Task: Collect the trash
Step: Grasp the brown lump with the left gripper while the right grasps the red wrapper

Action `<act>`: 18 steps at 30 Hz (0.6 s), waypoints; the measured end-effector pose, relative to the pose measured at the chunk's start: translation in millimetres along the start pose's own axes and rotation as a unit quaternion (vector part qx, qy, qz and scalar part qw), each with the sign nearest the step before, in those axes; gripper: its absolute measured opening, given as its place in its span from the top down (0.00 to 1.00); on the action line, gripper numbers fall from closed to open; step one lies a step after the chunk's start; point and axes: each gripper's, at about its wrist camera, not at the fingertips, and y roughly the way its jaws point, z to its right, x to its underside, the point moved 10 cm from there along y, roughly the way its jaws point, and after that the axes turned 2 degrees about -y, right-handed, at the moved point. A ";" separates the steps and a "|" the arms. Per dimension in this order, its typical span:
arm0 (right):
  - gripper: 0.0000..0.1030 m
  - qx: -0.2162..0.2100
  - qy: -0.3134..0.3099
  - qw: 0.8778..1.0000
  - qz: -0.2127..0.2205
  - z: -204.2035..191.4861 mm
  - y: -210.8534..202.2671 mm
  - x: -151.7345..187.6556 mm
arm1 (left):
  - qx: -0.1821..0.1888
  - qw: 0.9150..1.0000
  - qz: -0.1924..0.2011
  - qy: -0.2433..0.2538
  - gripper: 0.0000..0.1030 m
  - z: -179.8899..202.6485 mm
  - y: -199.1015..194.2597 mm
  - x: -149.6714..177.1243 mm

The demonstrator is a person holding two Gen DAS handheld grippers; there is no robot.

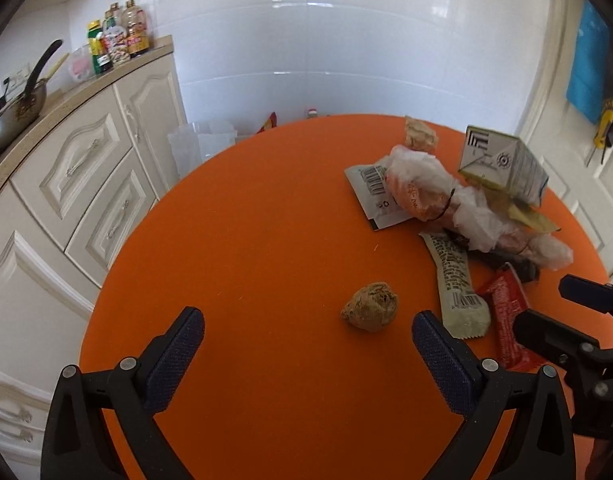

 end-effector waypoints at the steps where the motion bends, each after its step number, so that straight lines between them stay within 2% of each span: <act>1: 0.19 -0.001 -0.002 1.000 -0.002 -0.8 2.8 -0.2 | 0.001 1.000 0.001 0.004 0.03 2.2 5.3 -3.5; 2: 0.22 -0.002 -0.003 1.000 -0.003 -2.4 5.2 -0.5 | 0.003 1.000 0.002 0.008 0.04 4.8 11.0 -8.5; 4: 0.27 -0.002 -0.012 1.000 -0.009 -6.8 12.2 0.3 | 0.012 1.000 -0.003 0.015 0.21 10.8 23.9 -14.3; 5: 0.30 0.001 -0.017 1.000 -0.011 -8.1 15.0 1.4 | 0.008 1.000 0.000 0.021 0.22 13.1 27.6 -18.2; 8: 0.31 0.014 -0.035 0.999 -0.009 -11.0 19.7 5.0 | 0.020 0.999 0.006 0.032 0.38 24.8 36.1 -29.1; 10: 0.38 0.017 -0.032 0.999 -0.005 -7.9 18.8 5.7 | 0.025 0.999 0.009 0.033 0.54 30.8 41.0 -36.4; 11: 0.40 0.017 -0.031 0.999 -0.004 -6.5 18.1 6.3 | 0.028 0.999 0.011 0.036 0.56 34.9 44.6 -39.6; 13: 0.41 0.022 -0.040 0.999 -0.004 -6.2 17.6 7.6 | 0.036 0.999 0.012 0.038 0.69 41.5 49.9 -45.4; 15: 0.46 0.033 -0.063 0.997 0.006 -9.6 17.6 7.8 | 0.042 0.998 0.013 0.038 0.77 46.2 57.9 -54.3; 18: 0.48 0.021 -0.066 0.997 0.019 -9.0 16.5 7.4 | 0.049 0.998 0.012 0.027 0.77 47.3 69.3 -67.0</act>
